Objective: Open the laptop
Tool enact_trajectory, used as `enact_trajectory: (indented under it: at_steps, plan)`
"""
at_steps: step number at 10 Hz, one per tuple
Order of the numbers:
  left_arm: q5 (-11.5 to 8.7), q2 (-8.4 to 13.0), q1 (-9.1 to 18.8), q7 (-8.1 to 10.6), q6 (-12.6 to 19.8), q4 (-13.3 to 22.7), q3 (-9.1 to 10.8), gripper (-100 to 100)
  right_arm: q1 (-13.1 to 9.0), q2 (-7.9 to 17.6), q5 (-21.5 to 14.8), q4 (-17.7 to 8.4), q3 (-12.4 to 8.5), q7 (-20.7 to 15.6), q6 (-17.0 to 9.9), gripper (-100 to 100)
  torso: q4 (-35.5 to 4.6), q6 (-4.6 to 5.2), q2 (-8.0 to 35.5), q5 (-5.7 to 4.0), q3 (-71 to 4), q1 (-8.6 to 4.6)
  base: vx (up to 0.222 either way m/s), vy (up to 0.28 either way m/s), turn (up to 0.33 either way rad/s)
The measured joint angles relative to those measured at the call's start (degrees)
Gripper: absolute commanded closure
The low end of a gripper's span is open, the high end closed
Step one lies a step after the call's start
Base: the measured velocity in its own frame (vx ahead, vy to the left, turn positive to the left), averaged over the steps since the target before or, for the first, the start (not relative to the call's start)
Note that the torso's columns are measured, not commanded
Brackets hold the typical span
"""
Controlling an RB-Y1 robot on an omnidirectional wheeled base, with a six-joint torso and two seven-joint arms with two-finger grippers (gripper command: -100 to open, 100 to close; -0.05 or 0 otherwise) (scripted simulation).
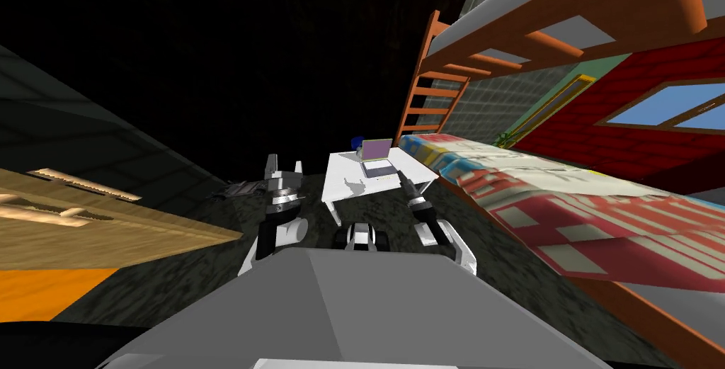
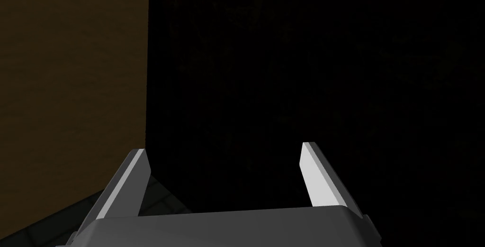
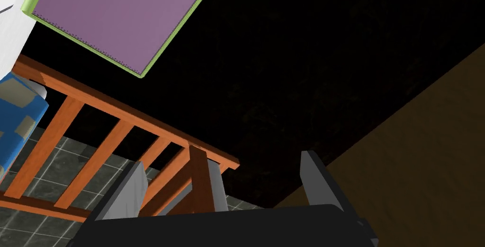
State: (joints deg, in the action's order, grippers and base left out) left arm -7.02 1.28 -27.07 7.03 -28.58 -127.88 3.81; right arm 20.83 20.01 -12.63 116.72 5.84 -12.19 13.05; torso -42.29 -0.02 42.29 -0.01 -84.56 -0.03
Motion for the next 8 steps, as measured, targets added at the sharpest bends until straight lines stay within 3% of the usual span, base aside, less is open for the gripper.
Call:
enact_trajectory:
  at_steps: [2,5,8]
  plan:
    - [0.0,0.0,0.0,0.0,0.0,0.0,0.0,0,-1.3,1.5,-2.5,-1.7,0.7,-2.8,-1.1,-100,0.0,-0.01,0.0,0.01,0.0,0.03,0.027,-0.057,0.291]
    - [0.0,0.0,0.0,0.0,0.0,0.0,0.0,0,-3.2,5.8,-7.0,-4.5,1.4,-7.4,-3.6,-100,0.0,0.0,0.0,0.02,0.0,0.05,0.021,-0.05,0.158]
    - [0.0,0.0,0.0,0.0,0.0,0.0,0.0,0,-4.8,8.5,-10.5,-6.8,2.2,-11.5,-5.4,-100,0.0,0.04,0.0,0.02,0.0,0.05,0.016,-0.044,0.187]
